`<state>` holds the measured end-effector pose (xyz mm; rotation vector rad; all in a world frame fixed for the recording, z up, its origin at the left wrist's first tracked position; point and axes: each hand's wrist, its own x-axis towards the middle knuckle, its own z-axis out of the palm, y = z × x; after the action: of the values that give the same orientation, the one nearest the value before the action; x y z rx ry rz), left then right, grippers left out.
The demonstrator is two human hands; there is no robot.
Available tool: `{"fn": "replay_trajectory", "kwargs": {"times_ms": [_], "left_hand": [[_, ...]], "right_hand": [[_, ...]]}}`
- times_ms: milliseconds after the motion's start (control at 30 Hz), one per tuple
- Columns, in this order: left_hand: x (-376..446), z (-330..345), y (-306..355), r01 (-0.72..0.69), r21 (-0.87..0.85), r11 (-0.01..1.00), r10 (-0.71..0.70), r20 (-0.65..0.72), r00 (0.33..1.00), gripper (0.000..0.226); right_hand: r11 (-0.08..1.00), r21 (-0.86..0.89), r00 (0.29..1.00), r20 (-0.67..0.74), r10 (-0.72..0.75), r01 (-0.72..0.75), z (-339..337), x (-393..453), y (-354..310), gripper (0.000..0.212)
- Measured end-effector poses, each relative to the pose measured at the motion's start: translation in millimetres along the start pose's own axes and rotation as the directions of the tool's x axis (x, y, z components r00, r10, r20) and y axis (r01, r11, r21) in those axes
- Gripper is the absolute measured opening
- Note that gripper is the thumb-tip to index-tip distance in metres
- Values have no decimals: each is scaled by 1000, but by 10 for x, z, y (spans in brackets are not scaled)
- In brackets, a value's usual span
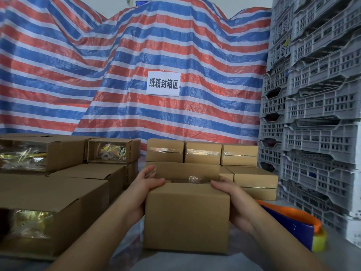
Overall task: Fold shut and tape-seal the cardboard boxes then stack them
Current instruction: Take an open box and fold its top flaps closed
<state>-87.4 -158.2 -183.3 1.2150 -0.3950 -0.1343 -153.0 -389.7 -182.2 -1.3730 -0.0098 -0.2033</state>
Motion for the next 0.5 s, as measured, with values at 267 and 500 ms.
{"fn": "replay_trajectory", "kwargs": {"times_ms": [267, 500], "left_hand": [[-9, -12, 0, -12, 33, 999, 11, 30, 999, 52], [-34, -45, 5, -21, 42, 999, 21, 13, 1000, 54]], "right_hand": [[999, 31, 999, 42, -23, 22, -34, 26, 22, 70], [986, 28, 983, 74, -165, 163, -42, 7, 1, 57]]}}
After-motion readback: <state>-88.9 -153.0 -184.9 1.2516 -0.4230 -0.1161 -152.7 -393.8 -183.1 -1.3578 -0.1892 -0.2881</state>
